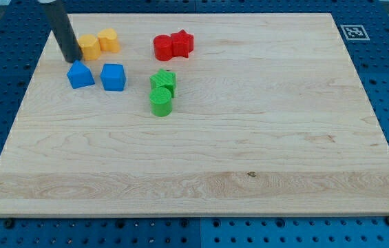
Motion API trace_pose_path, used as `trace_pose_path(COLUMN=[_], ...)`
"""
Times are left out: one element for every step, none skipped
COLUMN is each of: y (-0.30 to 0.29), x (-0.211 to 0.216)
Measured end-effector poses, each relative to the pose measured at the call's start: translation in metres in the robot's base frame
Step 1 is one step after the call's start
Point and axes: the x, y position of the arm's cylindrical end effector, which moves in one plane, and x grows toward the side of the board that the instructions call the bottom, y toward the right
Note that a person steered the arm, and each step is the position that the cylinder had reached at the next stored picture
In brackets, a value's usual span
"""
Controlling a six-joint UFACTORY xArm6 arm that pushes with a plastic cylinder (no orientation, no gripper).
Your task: Push the blue triangle and the blue cube towards green star
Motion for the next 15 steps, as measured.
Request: trace_pose_path(y=[0.003,0.005,0.005,-0.006,-0.015,-0.017,-0.015,-0.013,-0.008,-0.007,0.000,0.011,0.019,0.027,0.030], x=[-0.005,-0.012,-0.014,-0.013,0.001,0.020,0.040,0.048,0.050,0.051,0.055,0.059,0.059,0.059,0.059])
